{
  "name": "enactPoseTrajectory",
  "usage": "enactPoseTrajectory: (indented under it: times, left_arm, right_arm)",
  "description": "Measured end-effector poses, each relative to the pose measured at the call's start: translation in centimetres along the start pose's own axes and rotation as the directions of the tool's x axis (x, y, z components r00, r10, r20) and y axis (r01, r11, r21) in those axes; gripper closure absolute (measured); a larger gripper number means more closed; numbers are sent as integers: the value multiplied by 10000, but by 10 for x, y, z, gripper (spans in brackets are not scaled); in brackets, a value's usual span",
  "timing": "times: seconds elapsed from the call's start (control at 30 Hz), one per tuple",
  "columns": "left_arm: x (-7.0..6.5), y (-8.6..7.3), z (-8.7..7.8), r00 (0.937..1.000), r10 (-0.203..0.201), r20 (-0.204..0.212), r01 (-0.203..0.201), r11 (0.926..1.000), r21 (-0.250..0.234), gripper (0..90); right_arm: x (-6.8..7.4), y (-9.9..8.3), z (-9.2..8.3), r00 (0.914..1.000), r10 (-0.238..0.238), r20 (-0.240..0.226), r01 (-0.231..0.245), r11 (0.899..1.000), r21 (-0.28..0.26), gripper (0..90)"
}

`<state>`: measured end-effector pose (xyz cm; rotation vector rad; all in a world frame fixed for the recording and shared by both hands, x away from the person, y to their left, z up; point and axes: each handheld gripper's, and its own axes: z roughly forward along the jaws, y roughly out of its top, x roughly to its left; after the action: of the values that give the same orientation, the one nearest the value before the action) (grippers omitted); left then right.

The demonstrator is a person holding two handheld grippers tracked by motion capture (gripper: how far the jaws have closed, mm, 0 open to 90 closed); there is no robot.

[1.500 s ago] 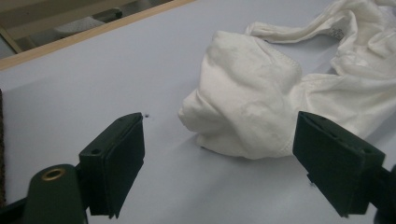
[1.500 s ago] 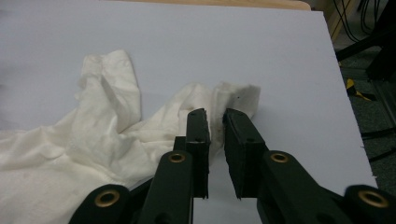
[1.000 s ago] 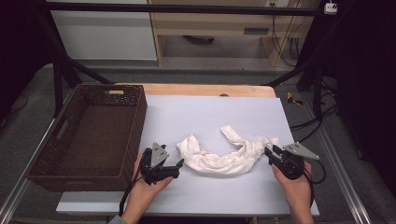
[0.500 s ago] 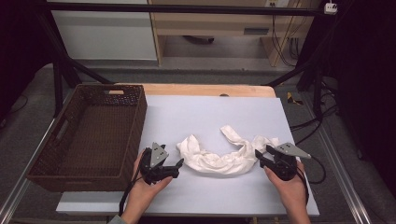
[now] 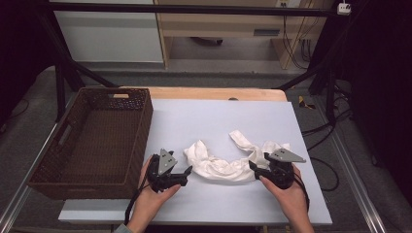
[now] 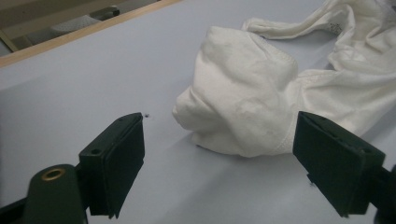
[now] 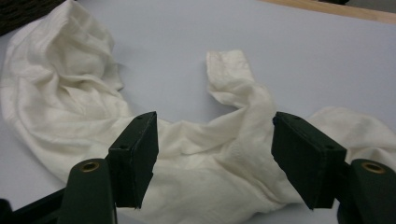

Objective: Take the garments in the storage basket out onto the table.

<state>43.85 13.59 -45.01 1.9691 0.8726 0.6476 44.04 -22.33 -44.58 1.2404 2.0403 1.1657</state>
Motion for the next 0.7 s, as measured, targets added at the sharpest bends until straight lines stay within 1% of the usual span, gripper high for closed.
enactPoseTrajectory:
  times: [0.23,0.27,0.37,0.4,0.47,0.63,0.67,0.7]
  left_arm:
    - [0,1,-1,10000,12,-47,-12,10000,5,167]
    - [1,1,-1,10000,25,-57,-25,10000,6,168]
    - [2,1,-1,10000,11,-72,-11,10000,9,169]
    - [3,0,-1,9999,72,-89,-71,10000,52,169]
    - [4,0,-1,10000,-2,-89,3,10000,36,169]
    - [7,0,-1,9998,-155,-147,156,9999,59,169]
    - [8,0,-1,9997,-182,-166,183,9998,46,169]
    - [8,0,-2,9996,-197,-214,198,9998,48,169]
  right_arm:
    - [13,3,0,9988,-146,-476,148,9999,31,304]
    - [15,3,0,9984,-249,-504,252,9997,51,306]
    - [23,3,1,9970,-335,-699,337,9994,23,307]
    - [26,3,1,9964,-344,-773,346,9994,8,307]
    - [31,2,1,9951,-353,-929,362,9993,73,304]
    - [47,-1,-4,9892,-559,-1358,572,9983,58,287]
    - [52,-2,-4,9861,-598,-1552,613,9981,49,283]
    - [56,-3,-4,9843,-658,-1640,678,9977,64,281]
